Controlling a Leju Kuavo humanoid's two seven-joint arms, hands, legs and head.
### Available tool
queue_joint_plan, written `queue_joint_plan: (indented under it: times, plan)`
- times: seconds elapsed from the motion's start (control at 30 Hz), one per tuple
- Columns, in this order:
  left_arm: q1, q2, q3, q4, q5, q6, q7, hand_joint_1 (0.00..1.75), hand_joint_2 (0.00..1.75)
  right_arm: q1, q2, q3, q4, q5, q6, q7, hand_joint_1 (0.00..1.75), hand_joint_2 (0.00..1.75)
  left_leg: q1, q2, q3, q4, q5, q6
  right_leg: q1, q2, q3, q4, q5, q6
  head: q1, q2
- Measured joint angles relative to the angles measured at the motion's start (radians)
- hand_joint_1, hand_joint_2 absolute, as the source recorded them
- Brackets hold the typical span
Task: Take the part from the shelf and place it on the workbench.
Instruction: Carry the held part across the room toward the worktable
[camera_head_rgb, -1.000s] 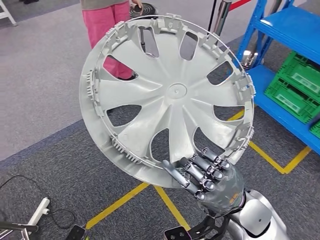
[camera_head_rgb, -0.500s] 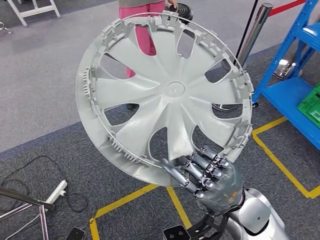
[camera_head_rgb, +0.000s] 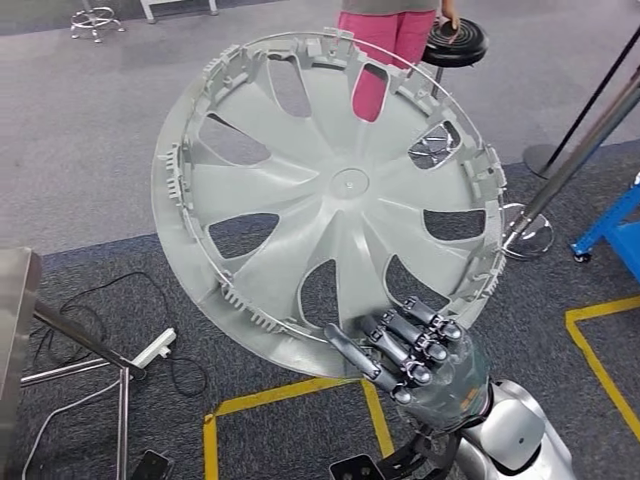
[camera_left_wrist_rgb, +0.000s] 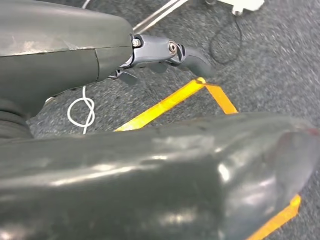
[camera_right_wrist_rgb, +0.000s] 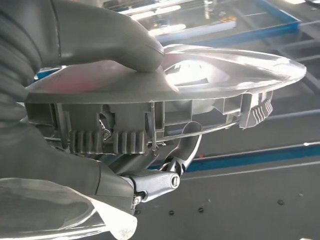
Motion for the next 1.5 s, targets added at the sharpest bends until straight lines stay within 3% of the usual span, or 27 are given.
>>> queue_joint_plan:
  times: [0.03,0.1,0.17,0.23,0.3,0.37,0.4,0.47,0.53,0.6,0.67,0.73,0.8,0.87,0.9,0.93,0.97,1.03,1.1,1.17,1.2,1.27,1.33,1.4,1.43,1.5]
  plan:
    - [-0.001,0.0,0.0,0.0,0.0,0.0,0.0,0.0,0.0,0.001,0.001,-0.001,-0.001,-0.001,0.0,-0.001,1.75,1.75,0.001,-0.013,-0.003,0.005,-0.002,-0.005,-0.003,0.019,0.023,-0.051,0.02,0.0,0.0,0.0]
    - [0.001,0.0,0.0,0.0,0.001,0.0,0.0,0.0,0.0,0.0,0.003,-0.003,-0.002,-0.002,0.0,-0.005,1.75,1.75,0.004,-0.034,-0.011,0.01,-0.001,-0.016,-0.003,0.04,0.042,-0.086,0.023,-0.003,-0.002,0.0]
    - [0.005,0.0,-0.002,0.001,0.001,0.0,0.0,0.0,0.0,-0.002,0.009,-0.005,-0.003,-0.004,0.0,-0.01,1.75,1.75,0.009,-0.046,-0.017,0.01,0.0,-0.026,0.0,0.022,0.048,-0.092,0.026,-0.013,-0.002,0.0]
    - [0.006,0.0,-0.004,0.001,0.001,0.0,0.0,0.0,0.0,-0.001,0.015,-0.01,-0.004,-0.006,0.0,-0.016,1.75,1.75,0.008,-0.007,-0.033,0.046,-0.023,-0.036,-0.001,-0.002,0.056,-0.099,0.027,-0.024,-0.007,0.0]
    - [0.0,0.0,-0.006,0.001,0.001,0.0,0.001,0.0,0.0,0.001,0.02,-0.016,-0.005,-0.008,0.0,-0.026,1.75,1.75,0.006,0.051,-0.083,0.152,-0.076,-0.043,0.002,-0.029,0.063,-0.102,0.024,-0.032,-0.012,0.0]
    - [-0.002,0.0,-0.006,0.002,0.001,-0.001,0.001,0.0,0.0,0.004,0.025,-0.023,-0.006,-0.009,0.0,-0.039,1.75,1.75,0.009,0.071,-0.137,0.261,-0.113,-0.046,0.006,-0.058,0.067,-0.102,0.019,-0.037,-0.013,0.0]
    - [-0.002,-0.001,-0.007,0.002,0.001,-0.002,0.001,0.0,0.0,0.006,0.028,-0.025,-0.006,-0.009,0.0,-0.045,1.75,1.75,0.01,0.074,-0.145,0.277,-0.109,-0.045,0.008,-0.072,0.069,-0.102,0.016,-0.038,-0.013,0.0]
    - [-0.001,0.0,-0.008,0.002,0.001,-0.003,0.002,0.0,0.0,0.011,0.033,-0.027,-0.006,-0.011,0.0,-0.055,1.75,1.75,0.007,0.086,-0.104,0.199,-0.051,-0.037,0.011,-0.097,0.077,-0.102,0.01,-0.038,-0.013,0.0]
    - [-0.003,0.0,-0.01,0.003,0.001,-0.003,0.002,0.0,0.0,0.012,0.037,-0.03,-0.008,-0.013,0.0,-0.061,1.75,1.75,-0.006,0.132,-0.039,0.073,-0.004,-0.024,0.016,-0.121,0.085,-0.102,0.001,-0.035,-0.013,0.0]
    - [-0.007,0.001,-0.01,0.003,0.001,-0.004,0.002,0.0,0.0,0.013,0.041,-0.034,-0.01,-0.016,0.0,-0.064,1.75,1.75,-0.019,0.162,-0.014,0.017,-0.002,-0.012,0.021,-0.144,0.088,-0.103,-0.005,-0.028,-0.013,0.0]
    - [-0.007,0.003,-0.01,0.003,0.001,-0.004,0.002,0.0,0.0,0.013,0.043,-0.038,-0.011,-0.017,0.0,-0.067,1.75,1.75,-0.02,0.143,-0.013,0.007,-0.003,-0.005,0.022,-0.165,0.09,-0.105,-0.011,-0.018,-0.013,0.0]
    - [-0.003,0.004,-0.011,0.004,0.001,-0.004,0.003,0.0,0.0,0.013,0.045,-0.041,-0.012,-0.021,0.0,-0.069,1.75,1.75,-0.013,0.117,-0.004,-0.006,0.001,0.003,0.018,-0.124,0.082,-0.08,-0.031,-0.009,-0.011,0.0]
    - [-0.005,0.004,-0.011,0.004,0.0,-0.004,0.004,0.0,0.0,0.014,0.047,-0.043,-0.014,-0.025,0.0,-0.071,1.75,1.75,-0.008,0.093,0.001,-0.012,0.003,0.008,0.014,-0.056,0.035,0.014,-0.077,-0.004,-0.006,-0.001]
    - [-0.009,0.003,-0.011,0.004,0.001,-0.006,0.006,0.0,0.0,0.015,0.047,-0.044,-0.014,-0.027,0.0,-0.073,1.75,1.75,-0.008,0.065,0.002,-0.011,0.003,0.011,0.013,-0.036,-0.04,0.14,-0.119,-0.001,-0.004,-0.001]
    - [-0.009,0.002,-0.011,0.004,0.001,-0.006,0.009,0.0,0.0,0.016,0.047,-0.044,-0.014,-0.028,0.0,-0.073,1.75,1.75,-0.007,0.051,0.003,-0.011,0.003,0.012,0.012,-0.034,-0.067,0.176,-0.119,0.001,-0.004,-0.001]
    - [-0.008,0.002,-0.012,0.004,0.001,-0.007,0.011,0.0,0.0,0.018,0.047,-0.044,-0.014,-0.029,0.0,-0.074,1.75,1.75,-0.006,0.036,0.004,-0.01,0.002,0.011,0.011,-0.034,-0.077,0.176,-0.099,0.003,-0.004,-0.001]
    - [-0.008,0.002,-0.012,0.004,0.001,-0.007,0.014,0.0,0.0,0.019,0.047,-0.045,-0.014,-0.029,0.0,-0.074,1.75,1.75,-0.004,0.021,0.006,-0.008,0.0,0.009,0.008,-0.03,-0.067,0.138,-0.062,0.005,-0.004,-0.001]
    - [-0.008,0.002,-0.012,0.004,0.001,-0.006,0.018,0.0,0.0,0.021,0.048,-0.047,-0.014,-0.029,0.0,-0.078,1.75,1.75,-0.001,-0.007,0.006,0.001,-0.007,-0.001,-0.003,0.006,-0.016,0.007,0.013,0.012,-0.004,-0.001]
    - [-0.009,0.004,-0.012,0.004,0.0,-0.005,0.02,0.0,0.0,0.022,0.051,-0.05,-0.015,-0.03,-0.001,-0.083,1.75,1.75,0.002,-0.032,-0.002,0.011,-0.011,-0.014,-0.01,0.04,0.024,-0.073,0.036,0.01,-0.004,-0.001]
    - [-0.005,0.005,-0.013,0.004,0.0,-0.004,0.02,0.0,0.0,0.022,0.054,-0.052,-0.017,-0.031,-0.001,-0.088,1.75,1.75,0.006,-0.053,-0.01,0.012,-0.008,-0.022,-0.007,0.033,0.033,-0.08,0.031,-0.001,-0.005,-0.001]
    - [-0.002,0.006,-0.014,0.004,0.0,-0.004,0.02,0.0,0.0,0.022,0.056,-0.052,-0.017,-0.031,-0.001,-0.089,1.75,1.75,0.007,-0.052,-0.011,0.014,-0.01,-0.025,-0.007,0.022,0.034,-0.083,0.031,-0.007,-0.005,-0.001]
    - [0.0,0.008,-0.016,0.004,0.0,-0.003,0.021,0.0,0.0,0.023,0.06,-0.053,-0.018,-0.032,-0.001,-0.09,1.75,1.75,0.005,-0.007,-0.031,0.056,-0.039,-0.033,-0.007,-0.004,0.04,-0.088,0.032,-0.019,-0.01,-0.001]
    - [-0.004,0.009,-0.017,0.004,0.0,-0.003,0.021,0.0,0.0,0.025,0.063,-0.056,-0.018,-0.033,-0.001,-0.09,1.75,1.75,0.004,0.052,-0.085,0.171,-0.099,-0.04,-0.003,-0.033,0.044,-0.09,0.029,-0.028,-0.015,-0.001]
    - [-0.006,0.008,-0.019,0.004,0.0,-0.003,0.021,0.0,0.0,0.026,0.064,-0.057,-0.018,-0.033,-0.001,-0.09,1.75,1.75,0.006,0.072,-0.136,0.278,-0.135,-0.044,0.0,-0.062,0.046,-0.09,0.024,-0.032,-0.014,-0.001]
    - [-0.005,0.007,-0.019,0.004,0.0,-0.003,0.021,0.0,0.0,0.027,0.064,-0.058,-0.018,-0.033,-0.001,-0.091,1.75,1.75,0.007,0.075,-0.14,0.287,-0.127,-0.043,0.002,-0.076,0.048,-0.09,0.022,-0.033,-0.015,-0.001]
    - [-0.003,0.008,-0.021,0.004,0.0,-0.003,0.021,0.0,0.0,0.028,0.064,-0.058,-0.018,-0.033,-0.001,-0.092,1.75,1.75,0.005,0.088,-0.092,0.195,-0.063,-0.037,0.004,-0.103,0.057,-0.09,0.015,-0.032,-0.015,-0.001]
